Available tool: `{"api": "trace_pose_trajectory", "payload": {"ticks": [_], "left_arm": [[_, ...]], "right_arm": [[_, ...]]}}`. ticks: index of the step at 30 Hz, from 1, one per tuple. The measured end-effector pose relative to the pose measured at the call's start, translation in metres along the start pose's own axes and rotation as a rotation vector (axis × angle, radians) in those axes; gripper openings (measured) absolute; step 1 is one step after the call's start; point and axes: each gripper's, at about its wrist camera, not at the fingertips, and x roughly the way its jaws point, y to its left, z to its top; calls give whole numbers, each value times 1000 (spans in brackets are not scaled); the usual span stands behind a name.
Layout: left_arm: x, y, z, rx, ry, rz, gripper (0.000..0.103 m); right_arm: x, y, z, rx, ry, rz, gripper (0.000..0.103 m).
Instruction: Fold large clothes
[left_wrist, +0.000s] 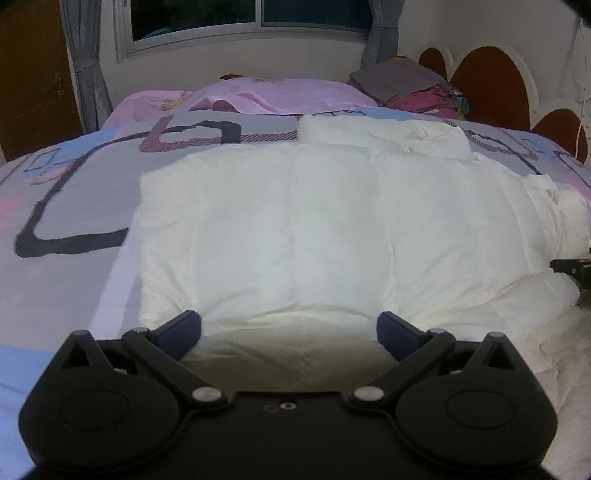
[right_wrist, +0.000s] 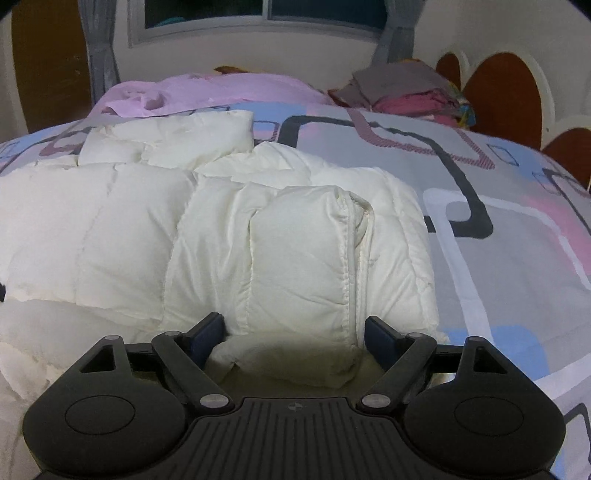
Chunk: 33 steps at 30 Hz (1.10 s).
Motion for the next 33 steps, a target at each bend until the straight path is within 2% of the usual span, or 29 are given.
{"api": "trace_pose_trajectory", "payload": {"ticks": [3, 10, 14, 20, 23, 27, 33], "left_arm": [[-20, 3, -9, 9, -29, 32, 103], [-63, 11, -32, 20, -44, 83, 103], [-95, 15, -58, 12, -51, 115, 101], [-148, 21, -117, -38, -38, 154, 98], [-172, 23, -147, -75, -22, 137, 96], [-197, 24, -185, -142, 5, 89, 79], [-222, 27, -215, -237, 5, 46, 79]], "right_arm": [[-26, -3, 1, 3, -64, 1, 82], [-73, -27, -22, 132, -86, 84, 82], [-102, -44, -52, 137, -98, 89, 82], [-151, -84, -123, 175, -88, 104, 82], [-179, -102, -159, 209, -84, 130, 82], [-202, -119, -195, 274, -58, 165, 82], [-218, -139, -230, 373, -19, 237, 82]]}}
